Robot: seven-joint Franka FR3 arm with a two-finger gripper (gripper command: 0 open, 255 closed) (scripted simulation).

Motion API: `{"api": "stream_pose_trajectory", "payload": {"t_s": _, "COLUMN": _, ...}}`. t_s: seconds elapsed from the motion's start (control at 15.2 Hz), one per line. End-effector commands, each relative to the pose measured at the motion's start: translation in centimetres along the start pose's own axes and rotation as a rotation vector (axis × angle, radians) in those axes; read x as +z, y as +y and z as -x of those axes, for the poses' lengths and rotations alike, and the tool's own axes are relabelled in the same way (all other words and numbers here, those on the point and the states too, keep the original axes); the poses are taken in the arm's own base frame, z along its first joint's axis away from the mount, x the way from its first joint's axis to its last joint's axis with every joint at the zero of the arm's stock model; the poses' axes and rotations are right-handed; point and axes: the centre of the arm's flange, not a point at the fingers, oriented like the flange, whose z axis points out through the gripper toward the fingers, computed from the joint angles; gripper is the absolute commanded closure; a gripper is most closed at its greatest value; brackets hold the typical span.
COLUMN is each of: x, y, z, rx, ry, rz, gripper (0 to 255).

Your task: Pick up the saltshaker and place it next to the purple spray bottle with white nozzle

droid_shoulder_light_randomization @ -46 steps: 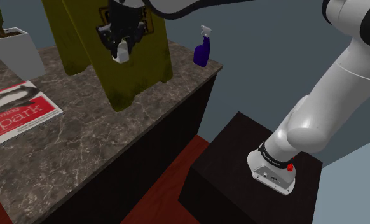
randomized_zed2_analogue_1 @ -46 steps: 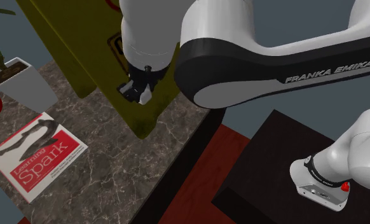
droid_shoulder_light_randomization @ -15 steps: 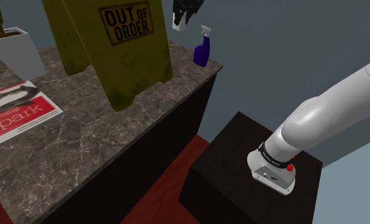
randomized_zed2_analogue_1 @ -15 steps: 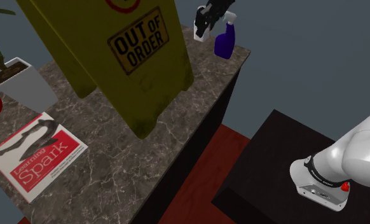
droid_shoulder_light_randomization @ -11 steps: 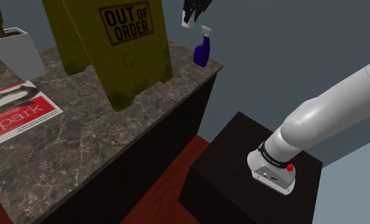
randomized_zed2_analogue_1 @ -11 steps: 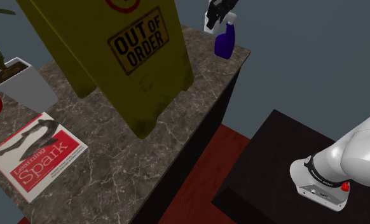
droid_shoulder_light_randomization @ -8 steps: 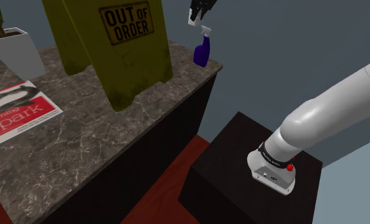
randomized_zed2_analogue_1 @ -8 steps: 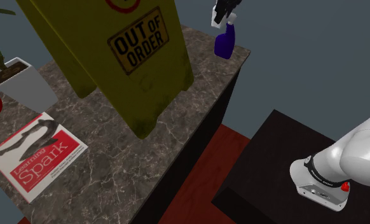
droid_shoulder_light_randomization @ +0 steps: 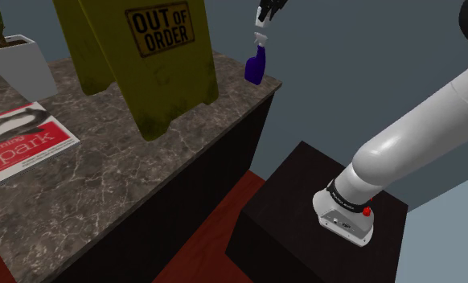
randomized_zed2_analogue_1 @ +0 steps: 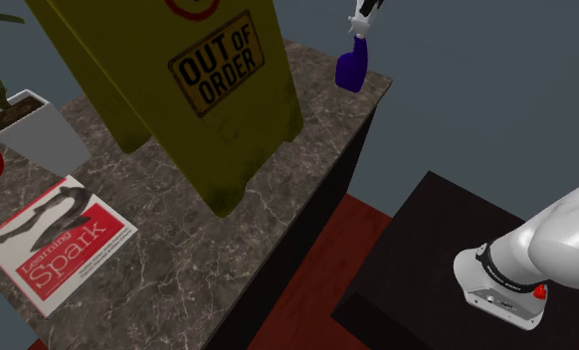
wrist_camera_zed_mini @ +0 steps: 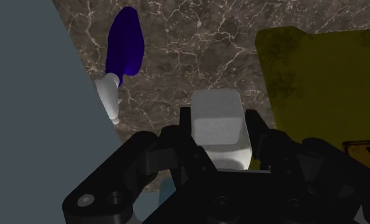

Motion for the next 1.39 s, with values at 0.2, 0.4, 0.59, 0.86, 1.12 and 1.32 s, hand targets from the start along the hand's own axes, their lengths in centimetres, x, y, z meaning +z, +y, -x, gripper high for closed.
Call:
{"api": "stream_pose_trajectory", "payload": {"t_s": 0.2, "x": 0.0, "y": 6.7, "z": 0.1, "rx": -0.001, "ry": 0.0, "rz": 0.0, "gripper": 255}}
{"api": "stream_pose_trajectory", "payload": {"t_s": 0.4, "x": 0.5, "y": 8.4, "z": 0.2, "rx": -0.001, "ry": 0.0, "rz": 0.0, "gripper": 255}}
{"api": "stream_pose_trajectory", "payload": {"t_s": 0.59, "x": 1.9, "y": 8.5, "z": 0.8, "rx": -0.001, "ry": 0.0, "rz": 0.0, "gripper": 255}}
{"api": "stream_pose_trajectory", "payload": {"t_s": 0.86, "x": 3.9, "y": 8.5, "z": 1.5, "rx": -0.001, "ry": 0.0, "rz": 0.0, "gripper": 255}}
{"api": "stream_pose_trajectory", "payload": {"t_s": 1.12, "x": 5.9, "y": 8.6, "z": 2.2, "rx": -0.001, "ry": 0.0, "rz": 0.0, "gripper": 255}}
{"api": "stream_pose_trajectory", "payload": {"t_s": 1.32, "x": 7.4, "y": 8.6, "z": 2.8, "rx": -0.001, "ry": 0.0, "rz": 0.0, "gripper": 255}}
